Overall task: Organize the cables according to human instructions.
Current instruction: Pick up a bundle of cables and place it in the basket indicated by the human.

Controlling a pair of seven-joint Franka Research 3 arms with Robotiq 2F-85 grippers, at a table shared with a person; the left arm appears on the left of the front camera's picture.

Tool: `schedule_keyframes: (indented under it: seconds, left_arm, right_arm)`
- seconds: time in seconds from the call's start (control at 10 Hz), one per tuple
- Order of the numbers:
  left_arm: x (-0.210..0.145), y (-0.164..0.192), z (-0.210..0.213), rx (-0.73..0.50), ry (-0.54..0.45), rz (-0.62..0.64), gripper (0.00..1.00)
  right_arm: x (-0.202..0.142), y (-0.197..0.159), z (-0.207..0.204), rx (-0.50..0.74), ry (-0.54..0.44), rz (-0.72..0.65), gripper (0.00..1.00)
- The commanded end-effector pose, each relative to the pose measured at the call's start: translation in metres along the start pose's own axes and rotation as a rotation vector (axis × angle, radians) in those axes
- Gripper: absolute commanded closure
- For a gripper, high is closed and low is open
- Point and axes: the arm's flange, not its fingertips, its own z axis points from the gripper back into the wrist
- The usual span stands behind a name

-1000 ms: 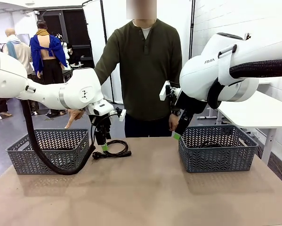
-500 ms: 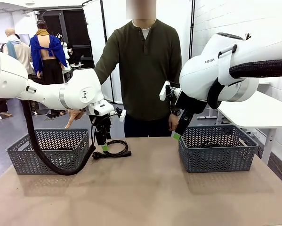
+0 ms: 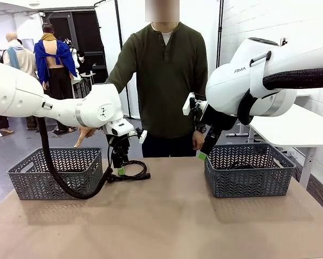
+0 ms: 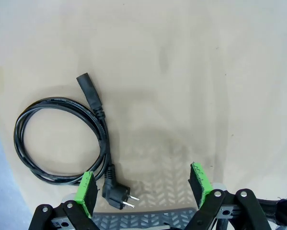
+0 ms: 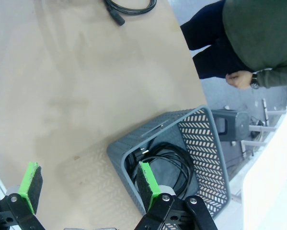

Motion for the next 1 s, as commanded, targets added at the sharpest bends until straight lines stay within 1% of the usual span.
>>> schedule_keyframes:
  seconds: [0.0, 0.4, 0.9]
  left_arm:
    - [0.01, 0.016, -0.004, -0.019, 0.038, 0.004, 0.0]
    - [0.012, 0.027, -0.028, -0.041, 0.079, 0.015, 0.0]
    - [0.01, 0.032, -0.046, -0.049, 0.067, 0.001, 0.0]
  right_arm:
    - [-0.001, 0.0, -0.001, -0.001, 0.003, -0.003, 0.0]
    - [-0.001, 0.0, -0.001, -0.001, 0.003, -0.003, 0.0]
    - [-0.001, 0.0, -0.001, -0.001, 0.003, -0.003, 0.0]
